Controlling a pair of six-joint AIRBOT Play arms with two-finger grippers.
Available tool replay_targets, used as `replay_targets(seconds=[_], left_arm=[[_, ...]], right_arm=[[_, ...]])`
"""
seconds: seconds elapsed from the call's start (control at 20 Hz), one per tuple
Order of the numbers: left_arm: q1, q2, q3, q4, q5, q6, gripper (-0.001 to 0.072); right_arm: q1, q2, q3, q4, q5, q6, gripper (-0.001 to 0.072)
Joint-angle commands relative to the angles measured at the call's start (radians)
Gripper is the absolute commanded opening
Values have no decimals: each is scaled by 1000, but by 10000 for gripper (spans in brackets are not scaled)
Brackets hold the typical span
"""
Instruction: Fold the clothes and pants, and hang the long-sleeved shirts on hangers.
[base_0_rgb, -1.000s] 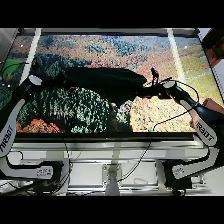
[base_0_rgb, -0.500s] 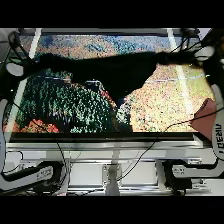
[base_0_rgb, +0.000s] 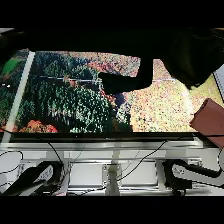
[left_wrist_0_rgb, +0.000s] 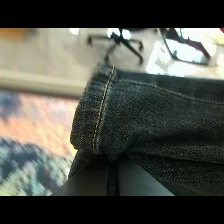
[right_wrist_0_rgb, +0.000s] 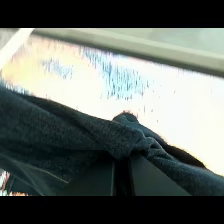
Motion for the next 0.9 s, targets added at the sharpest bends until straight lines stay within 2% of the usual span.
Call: replay_targets(seconds=[0.0, 0.1, 0.3, 0.4, 0.5, 0.7, 0.85], left_arm=[[14, 102, 1, 127, 2, 3, 37], [24, 136, 0, 219, -89, 3, 36], [67, 101, -39, 342, -529, 3, 36], [98, 66, -111, 368, -658, 3, 36], [124, 32, -199, 378, -687, 3, 36], [140, -33, -332, 451, -682, 2, 36], [140, -68, -349, 550, -633, -55, 36]], right_arm=[[-2, 27, 24, -32, 258, 1, 50], [-2, 32, -13, -29, 368, 2, 50], [-2, 30, -259, 9, 497, 7, 50], [8, 30, -416, 4, 547, 22, 50], [29, 31, -570, 5, 574, 41, 51], [144, 31, -871, 8, 534, 64, 51], [284, 45, -1065, 8, 344, 110, 51]])
